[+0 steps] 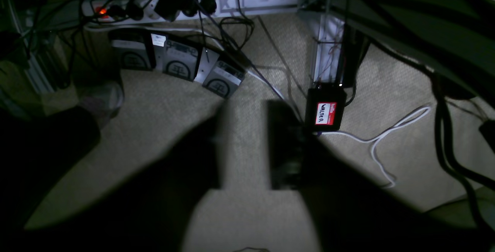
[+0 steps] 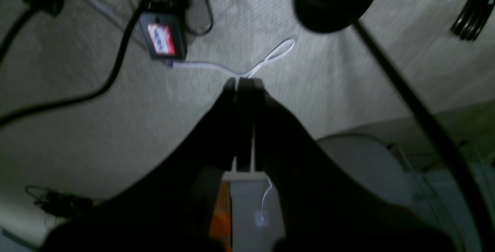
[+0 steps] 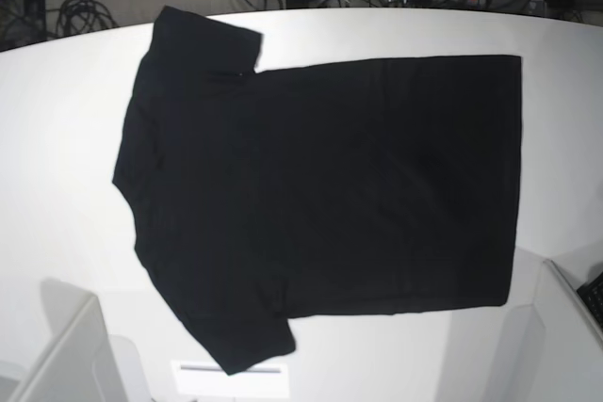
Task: Fold the T-shirt properly
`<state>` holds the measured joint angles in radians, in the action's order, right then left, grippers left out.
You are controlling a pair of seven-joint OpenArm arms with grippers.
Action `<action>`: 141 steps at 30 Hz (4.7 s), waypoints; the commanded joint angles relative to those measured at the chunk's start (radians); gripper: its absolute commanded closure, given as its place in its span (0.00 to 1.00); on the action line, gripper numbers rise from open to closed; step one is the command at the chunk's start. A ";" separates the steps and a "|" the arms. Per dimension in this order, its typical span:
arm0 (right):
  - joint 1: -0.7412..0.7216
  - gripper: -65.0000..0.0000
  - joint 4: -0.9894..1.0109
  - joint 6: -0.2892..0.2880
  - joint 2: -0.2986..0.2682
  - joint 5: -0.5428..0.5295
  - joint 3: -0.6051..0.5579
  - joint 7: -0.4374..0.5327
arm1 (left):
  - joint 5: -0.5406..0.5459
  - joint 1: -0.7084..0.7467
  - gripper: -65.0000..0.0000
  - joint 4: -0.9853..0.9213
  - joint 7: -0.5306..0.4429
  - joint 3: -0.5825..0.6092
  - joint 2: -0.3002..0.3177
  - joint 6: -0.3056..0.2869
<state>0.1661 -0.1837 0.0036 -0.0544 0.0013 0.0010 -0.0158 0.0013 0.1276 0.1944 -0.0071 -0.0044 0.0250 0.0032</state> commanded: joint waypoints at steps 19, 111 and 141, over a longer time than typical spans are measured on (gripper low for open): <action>0.016 1.00 -0.004 0.003 0.000 0.003 -0.003 -0.003 | -0.002 0.050 1.00 0.001 0.000 -0.003 0.003 0.004; 0.358 0.41 -1.723 0.005 0.012 -0.783 0.508 -0.781 | 0.625 0.840 0.29 1.565 0.011 -0.543 0.258 -0.118; 0.410 1.00 -1.595 0.000 0.011 -0.694 0.348 -0.780 | 0.627 0.716 0.27 1.494 0.029 -0.492 0.215 -0.118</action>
<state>0.5617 -1.7824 -0.0097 -0.0433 -0.7116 0.3489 -0.7555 0.6235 0.8272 1.6760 0.0475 -0.4900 0.2291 -0.1093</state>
